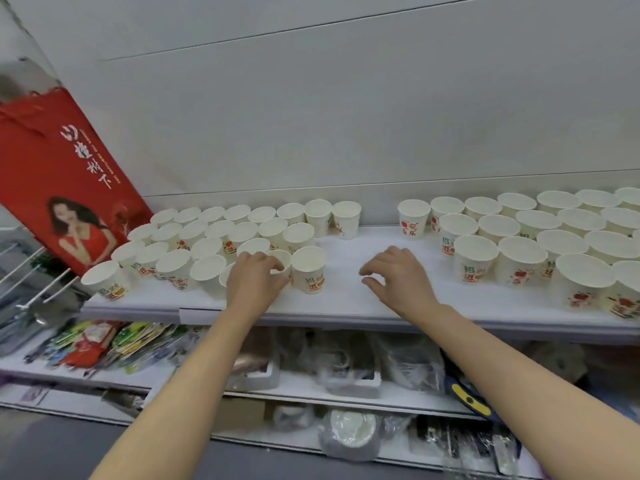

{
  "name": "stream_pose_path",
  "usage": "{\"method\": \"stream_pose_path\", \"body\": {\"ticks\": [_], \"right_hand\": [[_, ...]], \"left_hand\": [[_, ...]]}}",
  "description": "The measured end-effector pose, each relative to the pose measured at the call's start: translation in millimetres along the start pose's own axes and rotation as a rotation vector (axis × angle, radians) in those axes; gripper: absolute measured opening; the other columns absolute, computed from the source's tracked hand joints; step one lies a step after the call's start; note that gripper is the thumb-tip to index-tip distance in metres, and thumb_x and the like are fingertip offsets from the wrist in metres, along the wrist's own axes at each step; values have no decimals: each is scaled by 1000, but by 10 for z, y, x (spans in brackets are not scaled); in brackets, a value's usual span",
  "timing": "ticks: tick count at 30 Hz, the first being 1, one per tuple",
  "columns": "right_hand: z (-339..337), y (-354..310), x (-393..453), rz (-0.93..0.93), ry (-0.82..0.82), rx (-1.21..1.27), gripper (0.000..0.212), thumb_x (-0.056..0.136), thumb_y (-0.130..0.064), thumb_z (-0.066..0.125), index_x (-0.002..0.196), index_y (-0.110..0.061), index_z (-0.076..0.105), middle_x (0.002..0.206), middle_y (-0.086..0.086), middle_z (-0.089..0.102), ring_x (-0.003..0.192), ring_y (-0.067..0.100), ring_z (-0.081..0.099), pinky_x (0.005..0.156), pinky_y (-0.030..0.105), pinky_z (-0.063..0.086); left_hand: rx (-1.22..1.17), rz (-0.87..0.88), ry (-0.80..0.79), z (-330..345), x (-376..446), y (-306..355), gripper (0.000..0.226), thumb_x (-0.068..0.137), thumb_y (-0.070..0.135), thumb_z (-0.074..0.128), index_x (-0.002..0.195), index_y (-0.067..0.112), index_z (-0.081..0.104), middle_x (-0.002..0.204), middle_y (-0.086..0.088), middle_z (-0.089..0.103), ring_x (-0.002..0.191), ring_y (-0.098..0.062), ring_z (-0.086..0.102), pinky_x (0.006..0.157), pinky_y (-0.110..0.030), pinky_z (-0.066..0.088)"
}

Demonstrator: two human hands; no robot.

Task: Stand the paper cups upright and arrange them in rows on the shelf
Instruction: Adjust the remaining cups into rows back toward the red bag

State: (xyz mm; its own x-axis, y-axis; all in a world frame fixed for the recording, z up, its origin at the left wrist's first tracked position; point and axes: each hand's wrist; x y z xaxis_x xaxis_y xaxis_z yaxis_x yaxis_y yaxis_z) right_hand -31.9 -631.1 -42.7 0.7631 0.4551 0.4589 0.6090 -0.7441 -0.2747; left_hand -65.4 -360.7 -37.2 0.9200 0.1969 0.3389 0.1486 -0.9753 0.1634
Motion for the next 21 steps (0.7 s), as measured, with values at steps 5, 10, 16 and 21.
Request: {"method": "stream_pose_path", "body": {"ticks": [5, 10, 16, 21], "right_hand": [[264, -365, 333, -28, -49, 27, 31, 85, -27, 69, 115, -23, 64, 120, -3, 61, 109, 18, 48, 93, 30, 41], [381, -484, 507, -71, -81, 9, 23, 79, -28, 73, 101, -20, 70, 104, -4, 67, 98, 20, 50, 82, 34, 44], [272, -317, 485, 3, 46, -26, 10, 73, -21, 79, 80, -17, 74, 80, -2, 69, 78, 21, 52, 66, 33, 42], [-91, 329, 416, 191, 153, -85, 7, 72, -19, 78, 76, -18, 72, 75, -3, 63, 79, 25, 49, 69, 30, 33]], "left_hand": [[-54, 106, -40, -64, 209, -93, 18, 86, 42, 68, 92, 27, 76, 98, 7, 69, 97, -20, 50, 71, -32, 40], [-234, 182, -149, -142, 312, -214, 11, 84, 43, 71, 86, 32, 74, 83, 13, 66, 84, -12, 57, 63, -32, 47], [-397, 245, -191, -77, 479, -88, 4, 82, 39, 73, 83, 35, 71, 82, 21, 67, 80, 0, 59, 66, -30, 50], [-501, 285, -213, 45, 750, 474, 4, 80, 35, 74, 79, 32, 71, 79, 19, 67, 79, -2, 59, 68, -31, 49]]}}
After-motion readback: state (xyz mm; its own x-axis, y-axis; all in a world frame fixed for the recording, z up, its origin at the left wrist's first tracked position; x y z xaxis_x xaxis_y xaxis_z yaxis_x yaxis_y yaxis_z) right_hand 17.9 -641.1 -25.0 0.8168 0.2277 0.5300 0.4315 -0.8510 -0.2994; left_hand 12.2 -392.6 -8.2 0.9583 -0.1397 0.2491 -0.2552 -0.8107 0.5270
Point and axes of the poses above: each hand's wrist, its own x-axis towards the middle knuckle, its own z-axis out of the palm, y = z × x
